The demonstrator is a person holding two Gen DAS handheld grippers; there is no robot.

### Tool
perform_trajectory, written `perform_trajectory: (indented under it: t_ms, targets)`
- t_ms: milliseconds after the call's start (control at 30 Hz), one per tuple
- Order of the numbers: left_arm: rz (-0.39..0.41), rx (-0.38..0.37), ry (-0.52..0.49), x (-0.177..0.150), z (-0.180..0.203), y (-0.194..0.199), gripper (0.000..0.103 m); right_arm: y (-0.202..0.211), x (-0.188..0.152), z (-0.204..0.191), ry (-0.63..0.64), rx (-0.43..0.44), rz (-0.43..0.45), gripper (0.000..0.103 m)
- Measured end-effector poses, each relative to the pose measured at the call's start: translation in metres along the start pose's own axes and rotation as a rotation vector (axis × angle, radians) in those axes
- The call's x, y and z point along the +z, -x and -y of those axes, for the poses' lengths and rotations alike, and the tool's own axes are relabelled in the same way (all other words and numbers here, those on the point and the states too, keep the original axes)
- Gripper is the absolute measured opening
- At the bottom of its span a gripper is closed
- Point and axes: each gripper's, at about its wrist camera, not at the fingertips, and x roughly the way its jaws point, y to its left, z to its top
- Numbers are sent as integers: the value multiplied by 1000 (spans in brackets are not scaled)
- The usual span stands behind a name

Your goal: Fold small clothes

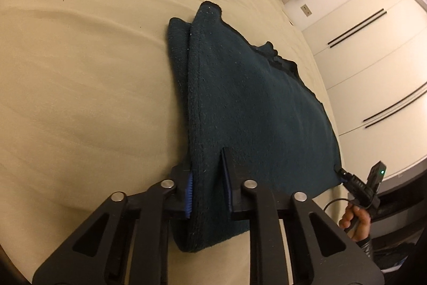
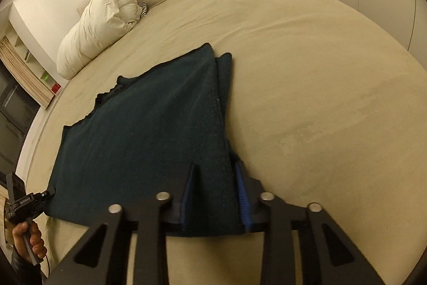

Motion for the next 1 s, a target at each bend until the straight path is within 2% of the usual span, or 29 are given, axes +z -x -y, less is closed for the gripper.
perform_trajectory:
  t_ms: [67, 133, 300, 600, 667, 733, 767, 800, 833, 900, 1000]
  targets:
    - [6, -4, 0, -7, -4, 10, 13, 2, -1, -2, 12, -14, 1, 13]
    - [7, -10, 8, -9, -7, 12, 12, 3, -3, -4, 20, -28, 0, 10]
    - [13, -10, 4, -15, -5, 15, 10, 9, -7, 8, -47, 12, 0, 8]
    - [9, -37, 66, -20, -25, 5, 11, 2, -23, 26, -107, 60, -18, 6]
    - [7, -68, 91, -19, -28, 8, 11, 5, -21, 29, -129, 78, -17, 5]
    - [8, -68, 115, -17, -29, 19, 11, 15, -21, 31, -155, 91, -14, 17]
    - [23, -53, 115, -16, -29, 25, 11, 23, -21, 31, -166, 66, -4, 22]
    - [53, -10, 109, -14, -26, 36, 11, 32, -21, 31, -172, 16, 14, 44]
    - [100, 41, 78, -11, -19, 50, 11, 44, -22, 29, -171, -39, 55, 51]
    - [152, 63, 6, -2, 2, 65, 11, 57, -19, 20, -160, -22, 90, 51]
    - [170, 53, -141, 13, 54, 62, 11, 57, -8, -14, -150, 178, 105, 49]
